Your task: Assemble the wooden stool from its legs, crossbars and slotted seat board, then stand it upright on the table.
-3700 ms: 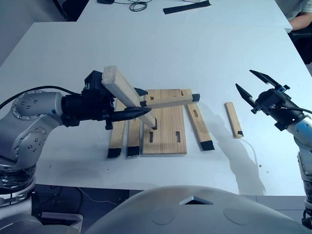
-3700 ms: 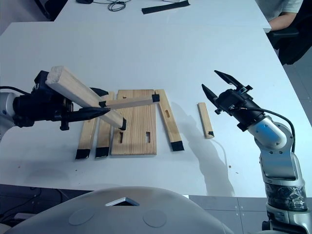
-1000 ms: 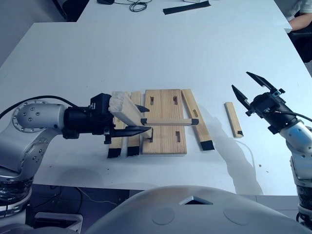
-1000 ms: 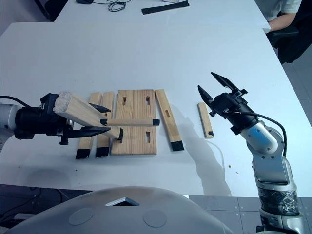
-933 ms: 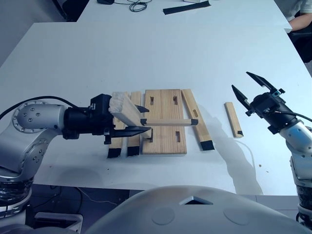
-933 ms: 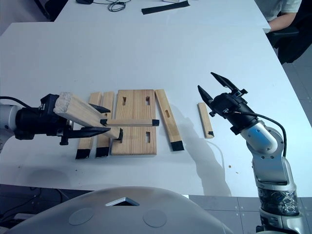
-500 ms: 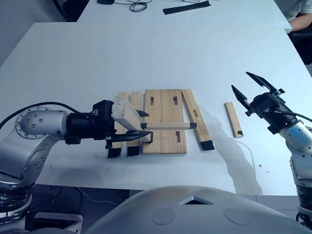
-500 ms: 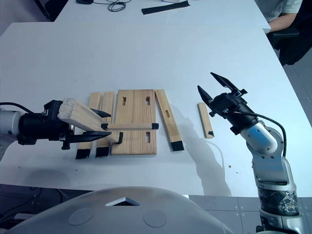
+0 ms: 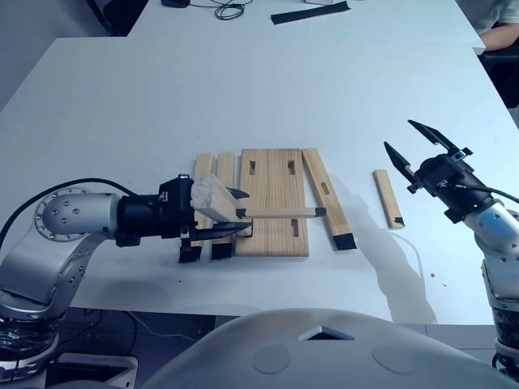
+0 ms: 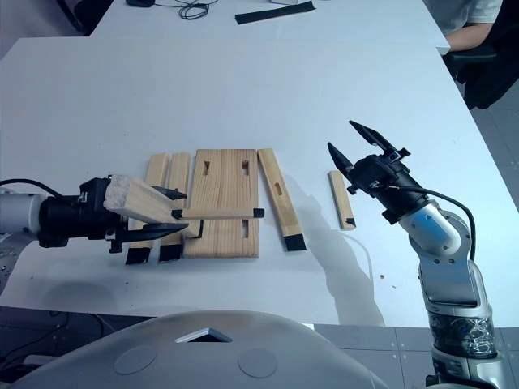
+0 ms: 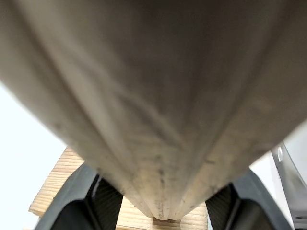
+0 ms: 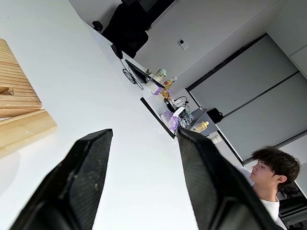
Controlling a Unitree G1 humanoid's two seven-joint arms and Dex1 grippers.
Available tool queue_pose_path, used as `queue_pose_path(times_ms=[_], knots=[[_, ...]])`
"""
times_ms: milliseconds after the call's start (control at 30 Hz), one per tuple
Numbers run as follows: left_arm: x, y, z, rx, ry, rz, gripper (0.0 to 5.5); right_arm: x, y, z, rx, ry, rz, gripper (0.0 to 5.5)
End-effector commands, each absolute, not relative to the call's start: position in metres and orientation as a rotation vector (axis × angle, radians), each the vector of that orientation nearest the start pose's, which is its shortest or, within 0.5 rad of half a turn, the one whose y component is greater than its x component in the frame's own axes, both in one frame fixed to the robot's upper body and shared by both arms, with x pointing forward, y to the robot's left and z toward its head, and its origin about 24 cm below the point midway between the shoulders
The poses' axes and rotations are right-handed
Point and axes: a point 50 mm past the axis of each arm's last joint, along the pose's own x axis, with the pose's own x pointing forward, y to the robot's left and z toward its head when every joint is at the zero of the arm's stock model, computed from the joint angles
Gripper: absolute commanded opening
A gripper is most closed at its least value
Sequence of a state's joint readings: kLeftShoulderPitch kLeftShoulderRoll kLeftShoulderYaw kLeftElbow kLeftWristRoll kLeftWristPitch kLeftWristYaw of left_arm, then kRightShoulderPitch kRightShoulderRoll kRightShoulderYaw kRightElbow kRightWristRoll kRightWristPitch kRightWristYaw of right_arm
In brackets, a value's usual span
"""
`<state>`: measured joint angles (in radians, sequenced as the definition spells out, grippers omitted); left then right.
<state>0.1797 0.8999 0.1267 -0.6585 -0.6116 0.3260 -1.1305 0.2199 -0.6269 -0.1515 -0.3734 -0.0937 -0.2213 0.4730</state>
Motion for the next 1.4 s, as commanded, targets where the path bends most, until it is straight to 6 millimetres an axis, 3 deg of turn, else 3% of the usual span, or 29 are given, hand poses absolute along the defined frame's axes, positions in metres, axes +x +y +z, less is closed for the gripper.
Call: queue_pose_path(times_ms=[33, 633, 900, 1233, 1400], knots=[[0.167, 0.192, 0.134, 0.383, 0.233, -1.375, 2.09, 0.204, -0.22, 0.125, -0.837, -0.216, 0.519, 2.46], [0.178, 0.189, 0.092, 0.34, 0.47, -1.362, 2.09, 0.207, -0.211, 0.125, -0.832, -0.224, 0.573, 2.46], [0.192, 0.192, 0.084, 0.294, 0.546, -1.296, 2.09, 0.205, -0.21, 0.124, -0.828, -0.218, 0.585, 2.46], [0.203, 0.189, 0.083, 0.275, 0.502, -1.231, 2.09, 0.208, -0.21, 0.125, -0.83, -0.219, 0.591, 2.46], [0.197, 0.184, 0.08, 0.301, 0.48, -1.253, 2.09, 0.209, -0.21, 0.125, -0.832, -0.223, 0.604, 2.46]])
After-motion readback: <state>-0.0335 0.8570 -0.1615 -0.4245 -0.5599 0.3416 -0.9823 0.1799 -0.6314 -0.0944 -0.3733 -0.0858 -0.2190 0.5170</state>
